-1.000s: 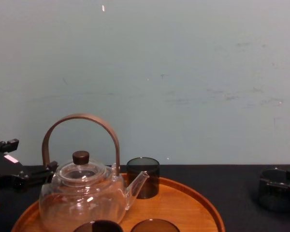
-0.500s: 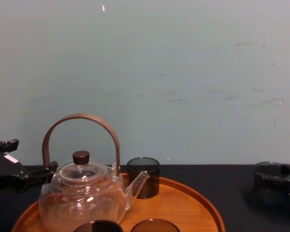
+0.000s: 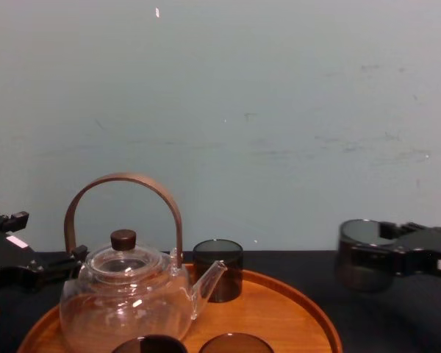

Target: Pick up the glass from the table and place it on the tray.

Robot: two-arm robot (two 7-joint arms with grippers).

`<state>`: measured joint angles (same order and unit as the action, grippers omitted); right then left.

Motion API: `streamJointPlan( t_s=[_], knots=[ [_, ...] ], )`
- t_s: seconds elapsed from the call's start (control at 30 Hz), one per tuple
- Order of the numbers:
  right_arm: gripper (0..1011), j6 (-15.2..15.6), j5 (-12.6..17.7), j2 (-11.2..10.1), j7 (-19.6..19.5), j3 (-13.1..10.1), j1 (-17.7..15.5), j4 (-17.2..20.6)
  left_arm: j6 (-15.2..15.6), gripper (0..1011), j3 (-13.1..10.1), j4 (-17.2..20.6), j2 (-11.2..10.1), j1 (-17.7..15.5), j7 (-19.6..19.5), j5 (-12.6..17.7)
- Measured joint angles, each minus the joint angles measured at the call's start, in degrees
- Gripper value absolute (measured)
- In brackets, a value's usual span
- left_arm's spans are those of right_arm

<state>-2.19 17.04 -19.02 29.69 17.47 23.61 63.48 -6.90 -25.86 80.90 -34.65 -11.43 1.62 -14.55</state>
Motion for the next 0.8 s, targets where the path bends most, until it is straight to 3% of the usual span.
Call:
streamJointPlan(
  t_s=[0.2,0.8],
  knots=[
    [903,0.0,0.1,1.0,0.8,2.4,0.5,0.7,0.0,1010,0.0,0.0,0.0,0.0,0.0,0.0],
    [903,-2.1,1.1,4.5,2.7,7.4,2.9,-3.6,0.0,1010,0.0,0.0,0.0,0.0,0.0,0.0]
  ],
)
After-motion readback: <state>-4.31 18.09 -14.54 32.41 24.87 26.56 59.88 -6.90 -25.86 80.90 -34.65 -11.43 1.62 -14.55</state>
